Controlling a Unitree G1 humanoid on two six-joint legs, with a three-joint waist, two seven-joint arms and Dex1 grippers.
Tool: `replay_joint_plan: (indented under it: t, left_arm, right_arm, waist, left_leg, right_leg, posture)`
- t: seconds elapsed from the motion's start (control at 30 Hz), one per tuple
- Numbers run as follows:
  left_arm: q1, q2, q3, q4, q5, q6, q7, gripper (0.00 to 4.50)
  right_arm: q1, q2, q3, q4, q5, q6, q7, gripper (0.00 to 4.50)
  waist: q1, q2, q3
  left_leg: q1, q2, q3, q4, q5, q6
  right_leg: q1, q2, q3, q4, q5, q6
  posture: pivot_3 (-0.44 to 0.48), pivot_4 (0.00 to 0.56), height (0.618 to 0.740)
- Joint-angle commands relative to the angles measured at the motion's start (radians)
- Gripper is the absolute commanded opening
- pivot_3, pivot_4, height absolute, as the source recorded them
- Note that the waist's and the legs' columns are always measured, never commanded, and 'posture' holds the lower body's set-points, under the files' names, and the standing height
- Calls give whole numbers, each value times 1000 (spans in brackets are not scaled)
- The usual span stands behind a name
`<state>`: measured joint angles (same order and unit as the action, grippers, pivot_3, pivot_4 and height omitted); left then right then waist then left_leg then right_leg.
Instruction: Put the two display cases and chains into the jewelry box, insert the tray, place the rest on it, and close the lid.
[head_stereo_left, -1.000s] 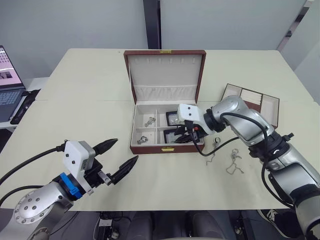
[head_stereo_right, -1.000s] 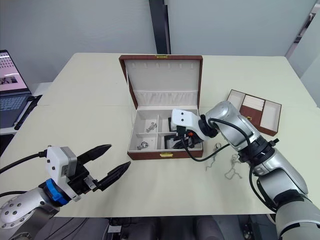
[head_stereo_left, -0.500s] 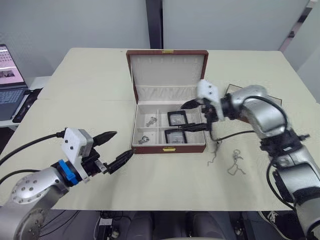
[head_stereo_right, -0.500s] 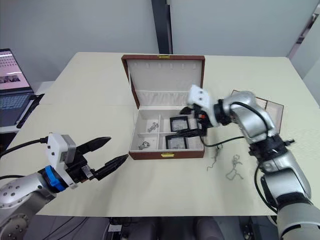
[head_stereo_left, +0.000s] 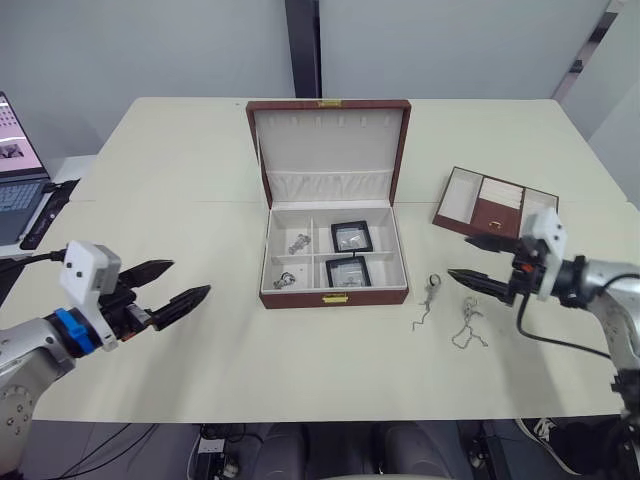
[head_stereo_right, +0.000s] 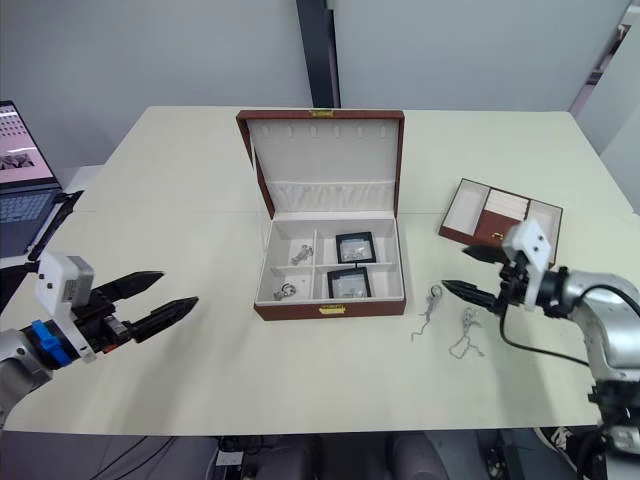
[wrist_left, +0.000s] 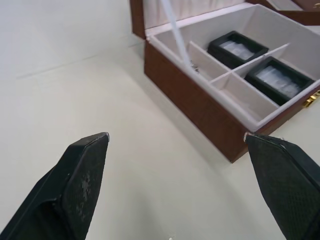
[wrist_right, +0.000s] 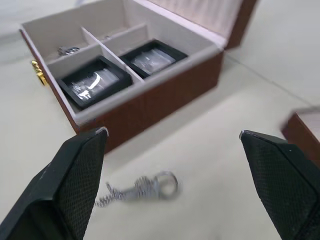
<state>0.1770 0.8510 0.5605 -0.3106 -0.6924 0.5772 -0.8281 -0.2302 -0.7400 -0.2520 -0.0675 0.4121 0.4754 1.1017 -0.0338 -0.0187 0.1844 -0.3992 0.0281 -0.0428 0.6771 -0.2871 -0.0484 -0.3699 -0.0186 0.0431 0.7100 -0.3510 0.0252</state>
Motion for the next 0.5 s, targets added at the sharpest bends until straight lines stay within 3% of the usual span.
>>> replay_joint_plan:
  t: [0.03, 0.3, 0.5]
  left_arm:
    - [-4, 24, 57, 44, 27, -43, -35, 4500]
    - [-32, 38, 66, 156, 75, -89, -70, 4500]
    - [-17, 32, 73, 197, 99, -107, -84, 4500]
  right_arm:
    - [55, -27, -94, -5, 23, -18, -41, 4482]
    - [189, -52, -167, 112, -21, -133, -81, 4482]
    - [211, -67, -182, 173, -30, -181, -107, 4482]
  waist:
    - [0, 0, 0]
    - [1, 0, 0]
    - [-1, 0, 0]
  left_leg:
    - [1, 0, 0, 0, 0, 0]
    - [0, 0, 1, 0, 0, 0]
    - [1, 0, 2, 0, 0, 0]
  right_leg:
    - [0, 0, 0, 0, 0, 0]
    - [0, 0, 0, 0, 0, 0]
    - [0, 0, 1, 1, 0, 0]
  posture:
    - [0, 150, 740]
    - [0, 150, 740]
    - [0, 150, 740]
